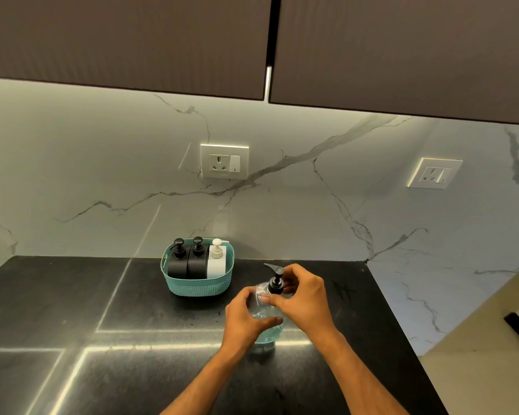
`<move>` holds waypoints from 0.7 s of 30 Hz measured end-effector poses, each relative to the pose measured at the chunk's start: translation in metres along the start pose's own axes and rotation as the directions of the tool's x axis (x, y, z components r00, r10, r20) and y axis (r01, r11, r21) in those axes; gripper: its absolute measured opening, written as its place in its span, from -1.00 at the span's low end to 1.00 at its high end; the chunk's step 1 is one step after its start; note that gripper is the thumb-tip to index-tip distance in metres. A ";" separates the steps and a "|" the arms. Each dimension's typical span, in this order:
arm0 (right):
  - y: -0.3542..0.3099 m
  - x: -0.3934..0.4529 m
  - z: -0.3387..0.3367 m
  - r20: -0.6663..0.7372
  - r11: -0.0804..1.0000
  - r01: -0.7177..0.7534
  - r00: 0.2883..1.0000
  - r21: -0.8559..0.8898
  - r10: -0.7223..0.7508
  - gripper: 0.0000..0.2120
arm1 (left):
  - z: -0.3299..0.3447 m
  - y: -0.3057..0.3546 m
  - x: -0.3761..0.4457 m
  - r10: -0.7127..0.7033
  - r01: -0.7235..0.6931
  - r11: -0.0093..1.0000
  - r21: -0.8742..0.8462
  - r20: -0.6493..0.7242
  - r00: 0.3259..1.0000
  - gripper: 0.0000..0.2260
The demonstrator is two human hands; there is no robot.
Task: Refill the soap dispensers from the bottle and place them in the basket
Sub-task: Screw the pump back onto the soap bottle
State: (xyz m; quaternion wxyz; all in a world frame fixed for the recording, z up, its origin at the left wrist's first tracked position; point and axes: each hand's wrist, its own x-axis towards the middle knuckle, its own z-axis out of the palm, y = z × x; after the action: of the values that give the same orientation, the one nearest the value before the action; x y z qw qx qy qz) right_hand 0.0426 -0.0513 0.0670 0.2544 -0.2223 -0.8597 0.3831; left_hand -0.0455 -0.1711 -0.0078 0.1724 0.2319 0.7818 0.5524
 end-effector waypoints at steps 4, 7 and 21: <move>0.002 -0.001 -0.001 0.015 0.999 0.028 0.999 0.016 -0.028 -0.57 | 0.000 0.000 -0.002 -0.004 0.004 1.000 -0.003 -0.006 1.000 -0.41; -0.001 -0.003 -0.002 -0.026 1.000 -0.021 0.999 -0.011 0.021 -0.60 | 0.002 0.001 -0.003 -0.008 0.008 1.000 0.005 0.001 1.000 -0.40; -0.006 -0.010 -0.007 -0.035 0.999 -0.049 0.998 0.017 0.049 -0.53 | 0.004 0.005 -0.009 -0.010 0.010 1.000 0.004 0.011 1.000 -0.40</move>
State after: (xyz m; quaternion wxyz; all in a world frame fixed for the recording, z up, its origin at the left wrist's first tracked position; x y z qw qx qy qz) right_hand 0.0536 -0.0567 0.0733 0.2618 -0.2479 -0.8462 0.3923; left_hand -0.0351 -0.1715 -0.0037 0.1792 0.2314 0.7833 0.5485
